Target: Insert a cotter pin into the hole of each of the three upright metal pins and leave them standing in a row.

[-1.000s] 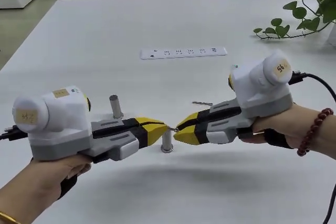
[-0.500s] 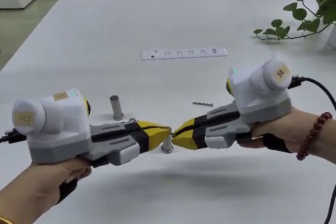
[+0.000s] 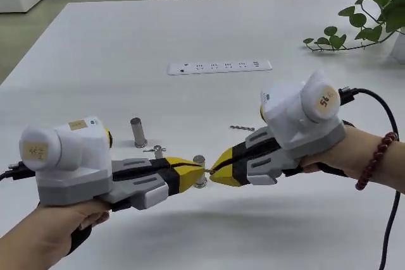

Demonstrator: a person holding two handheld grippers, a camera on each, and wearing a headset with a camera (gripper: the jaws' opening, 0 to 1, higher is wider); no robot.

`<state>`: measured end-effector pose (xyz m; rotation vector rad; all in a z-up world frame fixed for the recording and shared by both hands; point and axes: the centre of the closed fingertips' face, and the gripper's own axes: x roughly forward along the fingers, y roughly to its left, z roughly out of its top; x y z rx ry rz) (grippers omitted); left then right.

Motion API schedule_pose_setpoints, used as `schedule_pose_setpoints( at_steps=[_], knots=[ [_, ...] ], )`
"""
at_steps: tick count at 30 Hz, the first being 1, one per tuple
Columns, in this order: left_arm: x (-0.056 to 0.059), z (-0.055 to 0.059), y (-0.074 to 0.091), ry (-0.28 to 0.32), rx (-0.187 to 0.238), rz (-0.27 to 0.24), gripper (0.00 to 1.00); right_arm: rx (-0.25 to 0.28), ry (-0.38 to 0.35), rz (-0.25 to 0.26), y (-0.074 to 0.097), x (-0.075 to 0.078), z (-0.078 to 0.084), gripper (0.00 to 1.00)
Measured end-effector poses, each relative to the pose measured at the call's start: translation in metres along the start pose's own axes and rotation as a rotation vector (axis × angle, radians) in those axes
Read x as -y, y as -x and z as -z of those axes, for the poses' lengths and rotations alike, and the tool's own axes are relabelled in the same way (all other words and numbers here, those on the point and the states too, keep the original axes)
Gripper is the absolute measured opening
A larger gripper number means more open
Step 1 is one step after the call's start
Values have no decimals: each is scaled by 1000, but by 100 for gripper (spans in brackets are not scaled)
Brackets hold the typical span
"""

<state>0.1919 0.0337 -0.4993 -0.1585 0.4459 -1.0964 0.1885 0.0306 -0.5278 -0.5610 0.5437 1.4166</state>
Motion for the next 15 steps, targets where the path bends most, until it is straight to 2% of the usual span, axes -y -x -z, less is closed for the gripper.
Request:
schedule_pose_setpoints(
  at_steps=[4, 15],
  knots=[
    [-1, 3, -1, -7, -9, -7, 0, -44, 44, -1, -2, 1, 3, 0],
    [-9, 4, -4, -27, -12, -37, 2, -103, 104, -2, -4, 4, 8, 0]
  ],
)
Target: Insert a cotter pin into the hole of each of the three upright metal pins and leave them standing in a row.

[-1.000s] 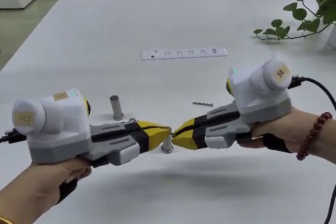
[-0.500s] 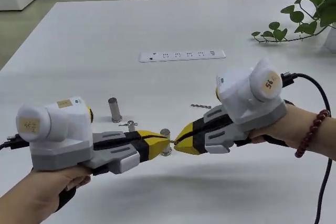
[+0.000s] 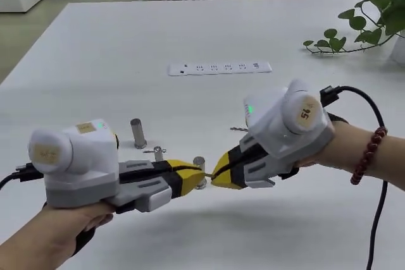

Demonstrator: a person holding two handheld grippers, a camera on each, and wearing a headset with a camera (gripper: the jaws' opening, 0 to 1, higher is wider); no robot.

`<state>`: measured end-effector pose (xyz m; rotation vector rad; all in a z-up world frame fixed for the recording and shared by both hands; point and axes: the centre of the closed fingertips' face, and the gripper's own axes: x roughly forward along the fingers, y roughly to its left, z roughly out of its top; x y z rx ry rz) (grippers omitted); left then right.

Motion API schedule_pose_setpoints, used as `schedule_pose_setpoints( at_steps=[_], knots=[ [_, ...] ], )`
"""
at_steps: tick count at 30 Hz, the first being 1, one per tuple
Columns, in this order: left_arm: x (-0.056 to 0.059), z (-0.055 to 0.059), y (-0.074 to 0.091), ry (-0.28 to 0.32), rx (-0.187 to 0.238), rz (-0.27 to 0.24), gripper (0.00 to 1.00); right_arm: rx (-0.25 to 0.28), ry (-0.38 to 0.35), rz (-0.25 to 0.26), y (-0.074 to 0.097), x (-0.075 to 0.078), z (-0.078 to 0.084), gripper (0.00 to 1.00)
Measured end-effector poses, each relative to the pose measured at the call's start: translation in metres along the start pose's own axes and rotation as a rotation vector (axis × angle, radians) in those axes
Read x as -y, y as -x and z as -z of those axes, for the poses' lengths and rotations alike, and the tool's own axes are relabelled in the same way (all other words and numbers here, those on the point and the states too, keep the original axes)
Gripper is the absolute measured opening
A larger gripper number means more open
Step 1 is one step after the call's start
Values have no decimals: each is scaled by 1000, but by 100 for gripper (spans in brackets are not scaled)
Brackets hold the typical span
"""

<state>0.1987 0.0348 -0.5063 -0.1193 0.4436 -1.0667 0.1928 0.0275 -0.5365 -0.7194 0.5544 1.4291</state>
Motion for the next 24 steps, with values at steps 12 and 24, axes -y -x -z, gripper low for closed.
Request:
schedule_pose_setpoints(
  at_steps=[12, 24],
  knots=[
    [-14, 7, -4, -50, -31, -82, 15, -69, 23, 19, 2, 8, 12, 0],
    [-31, 14, -6, -94, -31, -204, 18, -178, 18, 45, -1, 24, 32, 0]
  ],
)
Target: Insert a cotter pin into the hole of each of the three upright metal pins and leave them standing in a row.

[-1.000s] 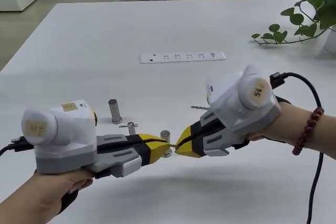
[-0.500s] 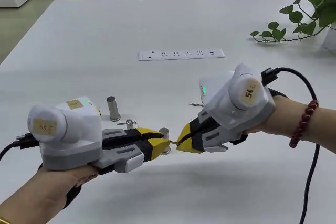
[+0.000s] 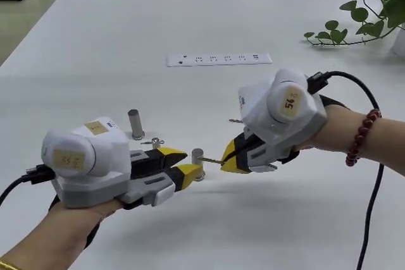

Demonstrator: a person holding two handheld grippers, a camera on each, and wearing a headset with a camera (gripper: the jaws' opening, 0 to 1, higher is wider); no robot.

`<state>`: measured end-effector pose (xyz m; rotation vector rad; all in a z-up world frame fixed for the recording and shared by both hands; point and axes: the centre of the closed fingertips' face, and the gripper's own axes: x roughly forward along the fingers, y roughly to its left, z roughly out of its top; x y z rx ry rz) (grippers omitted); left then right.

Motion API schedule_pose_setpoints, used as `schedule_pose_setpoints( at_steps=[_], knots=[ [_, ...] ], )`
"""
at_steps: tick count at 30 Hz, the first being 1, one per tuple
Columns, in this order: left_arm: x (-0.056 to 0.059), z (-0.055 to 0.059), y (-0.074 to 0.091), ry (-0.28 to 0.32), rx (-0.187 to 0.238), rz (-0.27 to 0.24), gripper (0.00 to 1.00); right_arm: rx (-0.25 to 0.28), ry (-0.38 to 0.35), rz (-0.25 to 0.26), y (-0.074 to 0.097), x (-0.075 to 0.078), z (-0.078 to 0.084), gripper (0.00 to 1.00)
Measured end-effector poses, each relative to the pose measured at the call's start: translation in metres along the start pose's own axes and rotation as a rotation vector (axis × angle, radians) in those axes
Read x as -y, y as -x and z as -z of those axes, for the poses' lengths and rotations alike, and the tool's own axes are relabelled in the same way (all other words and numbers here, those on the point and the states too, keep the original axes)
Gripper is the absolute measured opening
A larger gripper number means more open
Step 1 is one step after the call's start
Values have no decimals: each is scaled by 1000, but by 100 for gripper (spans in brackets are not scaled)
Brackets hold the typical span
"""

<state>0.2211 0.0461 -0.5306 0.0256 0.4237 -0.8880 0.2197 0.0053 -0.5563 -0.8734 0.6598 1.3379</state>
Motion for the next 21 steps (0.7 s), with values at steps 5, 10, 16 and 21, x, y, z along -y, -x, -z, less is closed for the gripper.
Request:
schedule_pose_setpoints(
  at_steps=[5, 10, 16, 21],
  knots=[
    [-7, 5, -5, -15, -13, -39, 19, -24, 7, 2, -1, 6, 3, 0],
    [-11, 10, -11, -18, -30, -65, 18, -55, -2, 1, -4, 10, 10, 0],
    [-17, 15, -18, -17, -46, -88, 19, -85, 6, 8, -7, 13, 16, 0],
    [-19, 19, -24, -13, -58, -98, 19, -97, 0, 7, -10, 15, 19, 0]
  ],
)
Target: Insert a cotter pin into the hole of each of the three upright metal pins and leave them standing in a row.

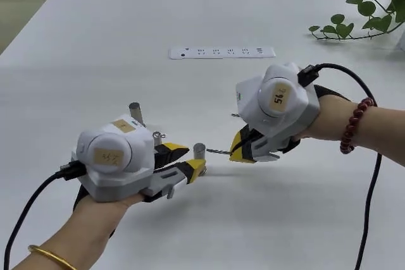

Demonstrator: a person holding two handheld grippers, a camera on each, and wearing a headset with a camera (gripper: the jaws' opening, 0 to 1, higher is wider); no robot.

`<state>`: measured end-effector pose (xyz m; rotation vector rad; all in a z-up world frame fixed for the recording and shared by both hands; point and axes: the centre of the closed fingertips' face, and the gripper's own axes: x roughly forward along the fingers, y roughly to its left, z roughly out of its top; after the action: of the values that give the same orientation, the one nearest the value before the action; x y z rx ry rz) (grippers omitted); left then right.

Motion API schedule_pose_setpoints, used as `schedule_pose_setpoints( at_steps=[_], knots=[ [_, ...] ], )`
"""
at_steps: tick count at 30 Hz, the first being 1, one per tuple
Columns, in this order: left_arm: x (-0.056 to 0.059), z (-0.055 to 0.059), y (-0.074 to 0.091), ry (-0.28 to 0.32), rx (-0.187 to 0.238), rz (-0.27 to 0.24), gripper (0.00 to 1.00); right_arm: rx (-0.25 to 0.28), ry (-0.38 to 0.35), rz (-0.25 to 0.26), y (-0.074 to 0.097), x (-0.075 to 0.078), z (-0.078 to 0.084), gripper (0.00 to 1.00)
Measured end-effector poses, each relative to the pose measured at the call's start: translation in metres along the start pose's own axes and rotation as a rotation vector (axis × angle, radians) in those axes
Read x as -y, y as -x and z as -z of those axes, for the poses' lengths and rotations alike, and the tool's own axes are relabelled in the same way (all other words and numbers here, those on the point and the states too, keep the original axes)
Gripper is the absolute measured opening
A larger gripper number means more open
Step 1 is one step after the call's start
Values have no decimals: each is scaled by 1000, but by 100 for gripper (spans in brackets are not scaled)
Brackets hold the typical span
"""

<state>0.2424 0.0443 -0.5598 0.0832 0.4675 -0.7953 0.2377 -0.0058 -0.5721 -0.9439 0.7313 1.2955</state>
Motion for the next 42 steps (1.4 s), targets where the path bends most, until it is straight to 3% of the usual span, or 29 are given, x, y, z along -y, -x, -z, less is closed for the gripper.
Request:
schedule_pose_setpoints(
  at_steps=[15, 34, 39, 42],
  knots=[
    [1, 9, -14, -2, -36, -1, 16, -34, 38, 4, -5, 5, 3, 0],
    [0, 7, -18, -11, -28, 3, 11, -56, 101, 18, -6, 11, -3, 0],
    [-1, 7, -19, -19, -24, 7, 11, -47, 127, 13, -5, 10, -8, 0],
    [0, 7, -19, -43, -28, 4, 10, -9, 114, 0, -6, 8, -17, 0]
  ],
)
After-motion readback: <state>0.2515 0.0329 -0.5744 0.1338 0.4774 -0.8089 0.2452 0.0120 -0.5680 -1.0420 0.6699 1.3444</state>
